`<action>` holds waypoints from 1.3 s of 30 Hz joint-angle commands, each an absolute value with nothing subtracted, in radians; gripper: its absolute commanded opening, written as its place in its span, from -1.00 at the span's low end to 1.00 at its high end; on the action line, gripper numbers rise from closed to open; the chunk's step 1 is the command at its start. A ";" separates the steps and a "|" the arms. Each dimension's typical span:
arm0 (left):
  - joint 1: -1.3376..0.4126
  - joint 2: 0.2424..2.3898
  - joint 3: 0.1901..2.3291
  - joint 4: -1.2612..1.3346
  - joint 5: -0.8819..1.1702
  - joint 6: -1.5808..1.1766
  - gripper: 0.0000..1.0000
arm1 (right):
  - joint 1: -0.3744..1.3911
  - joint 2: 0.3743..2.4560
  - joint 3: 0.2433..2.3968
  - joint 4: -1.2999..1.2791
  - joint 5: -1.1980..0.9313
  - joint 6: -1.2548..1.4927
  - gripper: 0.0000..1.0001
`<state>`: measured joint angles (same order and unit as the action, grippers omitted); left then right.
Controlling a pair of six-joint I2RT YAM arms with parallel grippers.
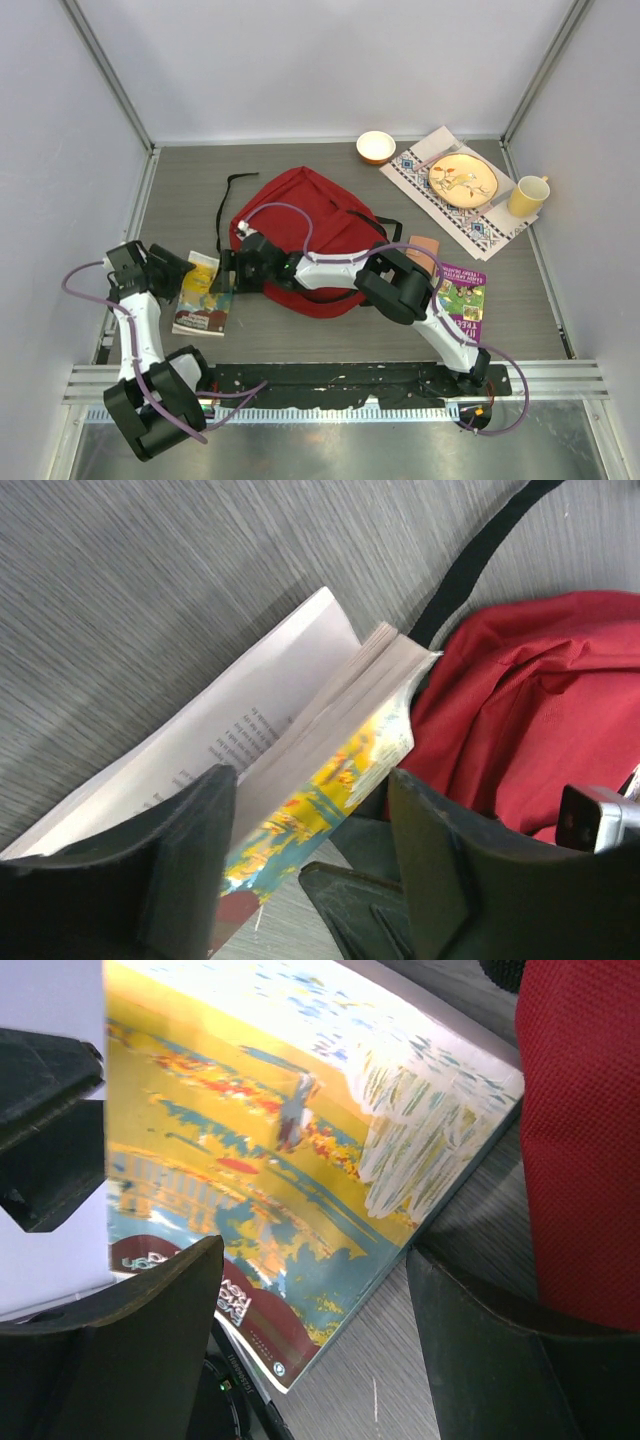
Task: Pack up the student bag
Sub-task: Pick up the book from the center of the board.
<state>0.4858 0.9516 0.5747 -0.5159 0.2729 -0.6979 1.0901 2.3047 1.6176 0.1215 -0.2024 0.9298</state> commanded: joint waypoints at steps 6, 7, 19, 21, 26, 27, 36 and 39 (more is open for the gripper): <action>0.482 1.032 0.568 -0.517 0.393 -0.692 0.17 | 1.071 2.324 1.623 0.103 -0.175 0.919 0.58; 0.483 1.038 0.569 -0.515 0.393 -0.689 0.17 | 1.071 2.322 1.621 0.104 -0.176 0.919 0.58; 0.482 1.089 0.568 -0.485 0.439 -0.670 -0.73 | 1.068 2.315 1.605 0.146 -0.212 0.922 0.58; 0.482 1.089 0.571 -0.491 0.456 -0.670 -0.92 | 1.068 2.306 1.591 0.159 -0.218 0.922 0.58; 0.482 1.008 0.639 -0.563 0.489 -0.663 -1.00 | 1.068 2.246 1.548 0.202 -0.241 0.894 0.58; 0.482 0.985 0.656 -0.577 0.491 -0.663 -1.00 | 1.068 2.229 1.536 0.204 -0.238 0.887 0.58; 0.483 0.815 0.862 -0.667 0.532 -0.661 -1.00 | 1.048 2.022 1.428 0.227 -0.218 0.848 0.60; 0.483 0.802 0.890 -0.643 0.586 -0.681 -1.00 | 1.016 1.939 1.373 0.273 -0.257 0.859 0.60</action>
<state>0.4843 0.8345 0.8200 -0.6781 0.4454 -0.6456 1.0443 2.0899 1.4181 0.1944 -0.2165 0.8764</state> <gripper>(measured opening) 0.035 0.797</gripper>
